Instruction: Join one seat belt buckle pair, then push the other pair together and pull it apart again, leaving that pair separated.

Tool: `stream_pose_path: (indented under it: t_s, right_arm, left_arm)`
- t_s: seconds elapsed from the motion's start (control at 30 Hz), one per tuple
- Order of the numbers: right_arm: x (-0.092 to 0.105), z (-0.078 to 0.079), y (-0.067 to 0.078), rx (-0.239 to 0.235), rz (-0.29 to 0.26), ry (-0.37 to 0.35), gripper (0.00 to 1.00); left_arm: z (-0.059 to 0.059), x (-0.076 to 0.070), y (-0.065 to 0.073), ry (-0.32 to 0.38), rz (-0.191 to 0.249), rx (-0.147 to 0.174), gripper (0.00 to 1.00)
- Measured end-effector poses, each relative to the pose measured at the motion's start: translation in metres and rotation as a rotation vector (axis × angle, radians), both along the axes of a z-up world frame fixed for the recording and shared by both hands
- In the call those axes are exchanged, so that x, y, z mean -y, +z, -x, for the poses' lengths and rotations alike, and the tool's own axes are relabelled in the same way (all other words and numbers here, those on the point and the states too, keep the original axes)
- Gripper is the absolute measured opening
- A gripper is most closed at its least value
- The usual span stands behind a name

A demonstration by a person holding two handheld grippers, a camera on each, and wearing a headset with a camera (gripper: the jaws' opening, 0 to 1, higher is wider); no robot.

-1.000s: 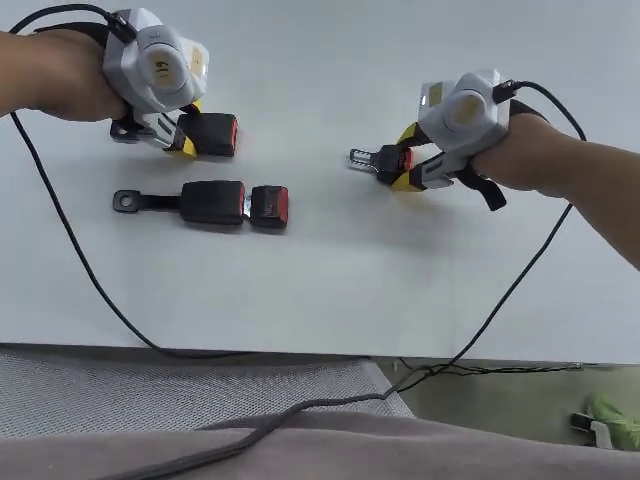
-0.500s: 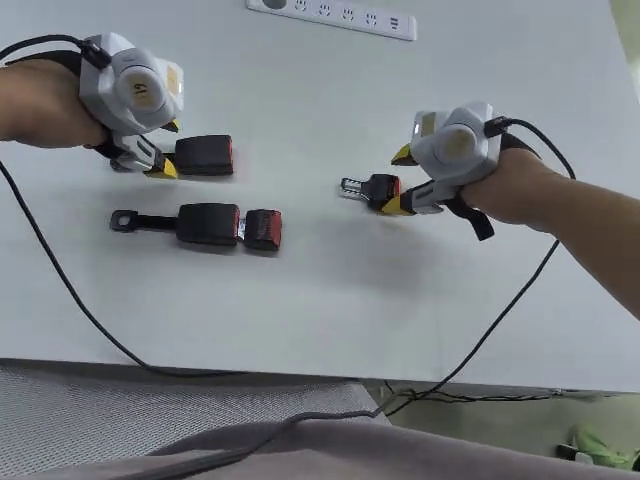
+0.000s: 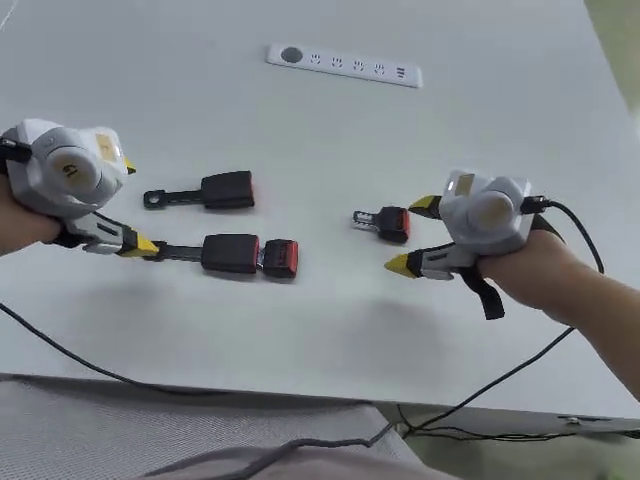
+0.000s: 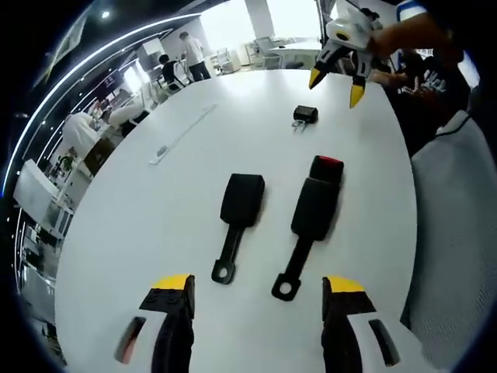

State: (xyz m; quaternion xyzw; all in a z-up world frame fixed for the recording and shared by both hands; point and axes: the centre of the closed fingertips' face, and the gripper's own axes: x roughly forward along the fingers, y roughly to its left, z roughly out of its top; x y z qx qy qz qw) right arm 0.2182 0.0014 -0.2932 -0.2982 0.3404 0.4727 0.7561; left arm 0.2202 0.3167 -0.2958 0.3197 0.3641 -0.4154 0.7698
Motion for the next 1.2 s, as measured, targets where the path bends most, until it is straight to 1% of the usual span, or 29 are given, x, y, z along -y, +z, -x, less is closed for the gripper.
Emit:
stream_pose_path:
  t_s: [0.07,0.1,0.13,0.2,0.23,0.27,0.3,0.33,0.4,0.47,0.53,0.6,0.63,0.7,0.77,0.83,0.87,0.9,1.0,1.1,1.2]
  right_arm:
    - [0.000,0.007,0.006,0.011,-0.022,-0.035,0.63]
    - [0.000,0.010,0.008,0.010,-0.027,-0.037,0.65]
    - [-0.001,0.014,0.011,-0.003,-0.049,-0.060,0.66]
    - [0.001,0.014,0.015,0.005,-0.067,-0.081,0.69]
    - [0.002,0.014,0.017,0.012,-0.073,-0.083,0.73]
    - [0.003,0.017,0.019,0.016,-0.074,-0.089,0.75]
    - [0.004,0.017,0.020,0.024,-0.077,-0.096,0.77]
    - [0.005,0.018,0.022,0.032,-0.082,-0.103,0.78]
    - [0.011,0.020,0.020,0.028,-0.090,-0.126,0.81]
    - [0.017,0.022,0.016,0.029,-0.082,-0.140,0.84]
    - [0.022,0.026,0.015,0.025,-0.079,-0.165,0.87]
    - [0.024,0.031,0.015,0.028,-0.080,-0.173,0.90]
    - [0.025,0.033,0.015,0.035,-0.075,-0.181,0.91]
    - [0.026,0.034,0.015,0.040,-0.076,-0.197,0.92]
    - [0.027,0.034,0.016,0.059,-0.073,-0.197,0.94]
    - [0.027,0.033,0.017,0.074,-0.073,-0.206,1.00]
    - [0.027,0.033,0.018,0.078,-0.075,-0.207,1.00]
    - [0.026,0.034,0.018,0.077,-0.078,-0.210,1.00]
    - [0.025,0.036,0.019,0.074,-0.086,-0.213,1.00]
    - [0.021,0.042,0.018,0.068,-0.100,-0.220,1.00]
    - [0.019,0.047,0.016,0.056,-0.109,-0.230,1.00]
  left_arm:
    - [0.016,-0.005,0.007,0.032,0.017,-0.004,0.70]
    - [0.019,-0.006,0.010,0.048,0.024,-0.001,0.70]
    - [0.025,-0.009,0.012,0.074,0.032,-0.005,0.71]
    - [0.034,-0.012,0.016,0.098,0.040,-0.009,0.75]
    - [0.039,-0.015,0.019,0.113,0.044,-0.014,0.77]
    - [0.041,-0.016,0.020,0.122,0.047,-0.014,0.79]
    - [0.046,-0.018,0.023,0.146,0.063,-0.015,0.81]
    - [0.049,-0.019,0.024,0.147,0.067,-0.012,0.82]
    - [0.051,-0.025,0.019,0.174,0.066,-0.009,0.86]
    - [0.056,-0.027,0.018,0.180,0.062,-0.011,0.91]
    - [0.061,-0.031,0.020,0.199,0.068,-0.010,0.93]
    - [0.063,-0.035,0.024,0.231,0.081,-0.005,0.98]
    - [0.065,-0.038,0.027,0.249,0.086,-0.004,1.00]
    - [0.069,-0.042,0.030,0.281,0.101,-0.015,1.00]
    - [0.070,-0.044,0.034,0.291,0.107,-0.010,1.00]
    - [0.073,-0.045,0.036,0.297,0.106,-0.015,1.00]
    - [0.075,-0.046,0.035,0.299,0.101,-0.018,1.00]
    - [0.076,-0.047,0.035,0.299,0.093,-0.015,1.00]
    - [0.077,-0.048,0.037,0.316,0.091,-0.008,1.00]
    - [0.076,-0.048,0.036,0.333,0.090,0.023,1.00]
    - [0.076,-0.045,0.035,0.343,0.105,0.022,1.00]
